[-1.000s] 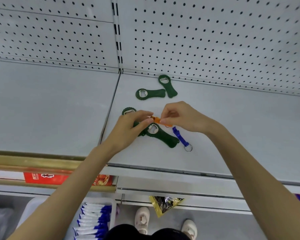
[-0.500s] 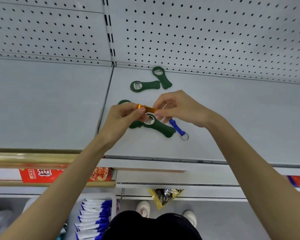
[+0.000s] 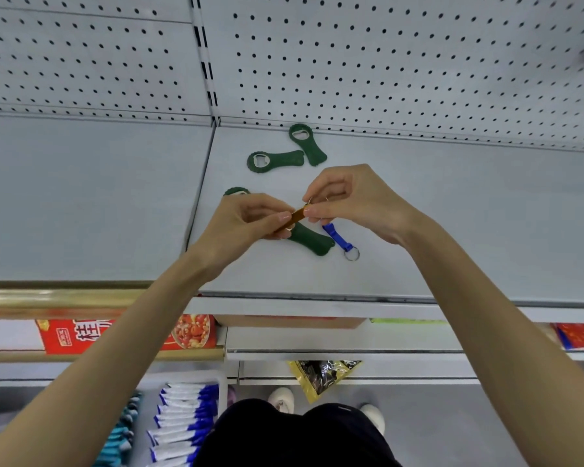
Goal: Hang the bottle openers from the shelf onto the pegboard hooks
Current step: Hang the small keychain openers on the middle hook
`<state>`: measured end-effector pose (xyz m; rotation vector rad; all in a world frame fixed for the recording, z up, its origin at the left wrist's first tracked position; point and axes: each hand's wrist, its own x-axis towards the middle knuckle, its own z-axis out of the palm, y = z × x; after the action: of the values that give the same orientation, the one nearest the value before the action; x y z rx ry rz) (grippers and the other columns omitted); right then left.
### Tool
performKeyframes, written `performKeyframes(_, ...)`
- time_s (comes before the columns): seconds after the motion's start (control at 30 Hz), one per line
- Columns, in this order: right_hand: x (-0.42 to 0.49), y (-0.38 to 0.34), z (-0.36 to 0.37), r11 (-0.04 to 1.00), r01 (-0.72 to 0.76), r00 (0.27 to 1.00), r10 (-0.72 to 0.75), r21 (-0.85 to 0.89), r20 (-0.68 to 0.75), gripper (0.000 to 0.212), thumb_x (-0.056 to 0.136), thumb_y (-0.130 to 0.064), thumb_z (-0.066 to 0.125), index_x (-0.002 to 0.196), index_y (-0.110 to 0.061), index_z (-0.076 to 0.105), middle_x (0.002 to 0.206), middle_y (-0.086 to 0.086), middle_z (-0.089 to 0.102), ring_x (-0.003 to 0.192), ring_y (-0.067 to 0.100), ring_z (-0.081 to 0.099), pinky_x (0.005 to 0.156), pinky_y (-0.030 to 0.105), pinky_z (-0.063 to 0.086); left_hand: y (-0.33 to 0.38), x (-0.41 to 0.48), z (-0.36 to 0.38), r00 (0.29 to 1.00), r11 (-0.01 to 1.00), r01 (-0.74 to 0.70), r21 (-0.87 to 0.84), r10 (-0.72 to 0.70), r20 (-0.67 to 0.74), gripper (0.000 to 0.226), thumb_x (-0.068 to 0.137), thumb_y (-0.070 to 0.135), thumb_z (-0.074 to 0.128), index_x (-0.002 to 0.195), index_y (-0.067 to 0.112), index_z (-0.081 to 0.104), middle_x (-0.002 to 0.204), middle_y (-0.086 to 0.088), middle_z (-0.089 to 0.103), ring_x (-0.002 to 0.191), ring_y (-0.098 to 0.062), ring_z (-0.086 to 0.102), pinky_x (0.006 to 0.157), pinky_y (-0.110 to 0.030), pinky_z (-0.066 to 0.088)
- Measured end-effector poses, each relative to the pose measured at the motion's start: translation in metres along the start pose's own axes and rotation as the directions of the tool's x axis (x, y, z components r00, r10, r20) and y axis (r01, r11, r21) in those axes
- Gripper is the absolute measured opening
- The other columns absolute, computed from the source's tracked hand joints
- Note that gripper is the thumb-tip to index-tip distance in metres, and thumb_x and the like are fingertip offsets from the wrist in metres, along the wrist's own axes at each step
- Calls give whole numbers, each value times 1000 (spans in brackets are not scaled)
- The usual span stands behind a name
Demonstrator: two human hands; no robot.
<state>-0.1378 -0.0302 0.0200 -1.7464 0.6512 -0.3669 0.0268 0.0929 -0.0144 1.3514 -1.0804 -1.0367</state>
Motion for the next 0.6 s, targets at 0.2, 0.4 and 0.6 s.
performKeyframes(0.2,-10,6,-7,992,-13,1000,14,126,-8,17,83,-3,70,98,-10,74,83,5,72,79,22,73,70,20,55,2,-1,7,996,997,49,52,-52,69,16,89,7,61,100,14,71,88,-7,76,78,-16,72,77,-26,58)
performKeyframes(0.4,-12,5,-8,999,-21,1000,21,25,-16,14,83,-8,72,96,-12,73,75,2,70,77,27,72,69,26,56,1,-4,17,988,994,92,54,-98,117,22,90,8,61,111,8,69,97,-9,75,93,-19,71,82,-26,56)
performKeyframes(0.6,-13,5,-7,999,-44,999,45,21,-13,14,82,-8,73,96,-8,70,77,4,71,72,23,72,66,25,56,3,-2,21,988,992,124,9,-125,92,22,87,12,65,109,11,69,96,-4,75,86,-20,72,77,-28,58)
